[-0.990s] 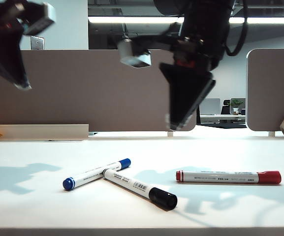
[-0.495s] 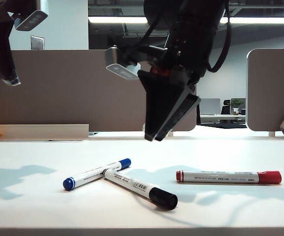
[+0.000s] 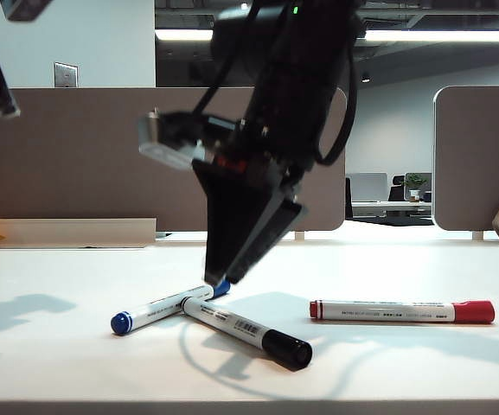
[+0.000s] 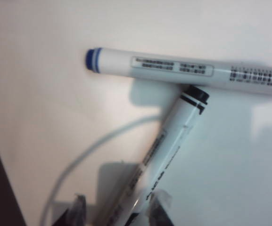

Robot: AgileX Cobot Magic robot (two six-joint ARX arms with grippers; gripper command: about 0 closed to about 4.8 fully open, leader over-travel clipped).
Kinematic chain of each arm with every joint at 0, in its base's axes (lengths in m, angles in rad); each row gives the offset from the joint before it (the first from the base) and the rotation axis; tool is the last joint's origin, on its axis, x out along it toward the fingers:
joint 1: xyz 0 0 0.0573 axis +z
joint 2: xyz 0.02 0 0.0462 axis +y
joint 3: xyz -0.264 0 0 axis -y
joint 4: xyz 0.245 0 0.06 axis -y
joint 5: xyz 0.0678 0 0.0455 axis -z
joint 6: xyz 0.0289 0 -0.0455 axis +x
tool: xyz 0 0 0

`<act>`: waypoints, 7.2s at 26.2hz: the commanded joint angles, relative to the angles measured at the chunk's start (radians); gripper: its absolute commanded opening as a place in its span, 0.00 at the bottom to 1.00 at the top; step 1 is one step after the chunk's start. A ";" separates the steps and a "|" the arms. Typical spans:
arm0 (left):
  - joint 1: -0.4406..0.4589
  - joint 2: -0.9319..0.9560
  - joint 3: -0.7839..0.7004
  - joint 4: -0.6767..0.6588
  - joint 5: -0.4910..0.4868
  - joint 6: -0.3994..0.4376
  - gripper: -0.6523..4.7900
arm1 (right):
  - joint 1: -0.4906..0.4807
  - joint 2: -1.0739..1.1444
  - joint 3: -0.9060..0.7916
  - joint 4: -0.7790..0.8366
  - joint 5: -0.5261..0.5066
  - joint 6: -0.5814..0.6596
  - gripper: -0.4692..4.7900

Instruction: Pick up the markers one by one and line them up horizontally in a straight line on the table.

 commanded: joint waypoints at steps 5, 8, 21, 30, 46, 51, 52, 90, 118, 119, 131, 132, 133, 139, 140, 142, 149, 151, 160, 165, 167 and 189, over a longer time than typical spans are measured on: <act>0.011 -0.043 0.000 -0.021 0.029 0.007 0.11 | -0.003 0.022 0.007 0.018 -0.004 0.016 0.42; 0.011 -0.050 0.000 -0.031 0.030 0.008 0.11 | -0.004 0.028 0.007 0.019 -0.003 0.016 0.42; 0.011 -0.143 0.000 -0.085 0.025 0.029 0.11 | -0.014 0.084 0.023 0.015 0.000 0.042 0.32; 0.011 -0.149 0.000 -0.091 0.024 0.028 0.11 | -0.013 0.105 0.040 -0.027 0.027 0.037 0.19; 0.011 -0.155 0.000 -0.090 0.028 0.028 0.11 | 0.003 0.224 0.251 -0.195 0.117 -0.046 0.19; 0.011 -0.155 0.000 -0.080 0.028 0.028 0.11 | 0.030 0.242 0.254 -0.197 0.130 -0.062 0.21; 0.011 -0.155 0.000 -0.077 0.028 0.028 0.11 | 0.036 0.242 0.254 -0.199 0.129 -0.065 0.28; 0.011 -0.155 0.000 -0.064 0.051 0.025 0.11 | 0.102 0.246 0.357 -0.225 0.240 -0.169 0.22; 0.011 -0.155 0.000 -0.060 0.054 0.025 0.11 | 0.147 0.315 0.357 -0.216 0.231 -0.168 0.22; 0.011 -0.155 0.000 -0.060 0.054 0.025 0.11 | 0.147 0.314 0.357 -0.217 0.239 -0.168 0.22; 0.011 -0.155 0.000 -0.053 0.054 0.025 0.11 | 0.142 0.307 0.438 -0.268 0.302 -0.169 0.22; 0.011 -0.155 0.000 -0.053 0.054 0.025 0.11 | 0.139 0.306 0.443 -0.274 0.311 -0.169 0.22; 0.011 -0.155 0.000 -0.053 0.054 0.025 0.11 | 0.139 0.305 0.447 -0.285 0.315 -0.169 0.22; 0.011 -0.155 0.001 -0.043 0.054 0.025 0.11 | 0.140 0.286 0.446 -0.324 0.320 -0.169 0.23; 0.011 -0.155 0.000 -0.041 0.054 0.025 0.11 | 0.140 0.286 0.446 -0.334 0.323 -0.169 0.23; 0.011 -0.155 0.000 -0.041 0.054 0.025 0.11 | 0.138 0.286 0.445 -0.348 0.323 -0.169 0.23; 0.011 -0.155 0.000 -0.037 0.054 0.025 0.11 | 0.138 0.286 0.444 -0.400 0.337 -0.169 0.23; 0.011 -0.155 0.000 -0.038 0.054 0.024 0.11 | 0.137 0.286 0.444 -0.392 0.337 -0.169 0.23; 0.011 -0.155 0.000 -0.042 0.055 0.023 0.11 | 0.107 0.302 0.442 -0.351 0.299 -0.169 0.23; 0.011 -0.155 0.001 -0.042 0.054 0.024 0.11 | 0.096 0.310 0.442 -0.308 0.284 -0.169 0.23; 0.011 -0.155 0.000 -0.042 0.054 0.024 0.11 | 0.097 0.316 0.442 -0.302 0.283 -0.169 0.23; 0.011 -0.154 0.000 -0.034 0.054 0.024 0.11 | 0.122 0.333 0.444 -0.304 0.262 -0.146 0.23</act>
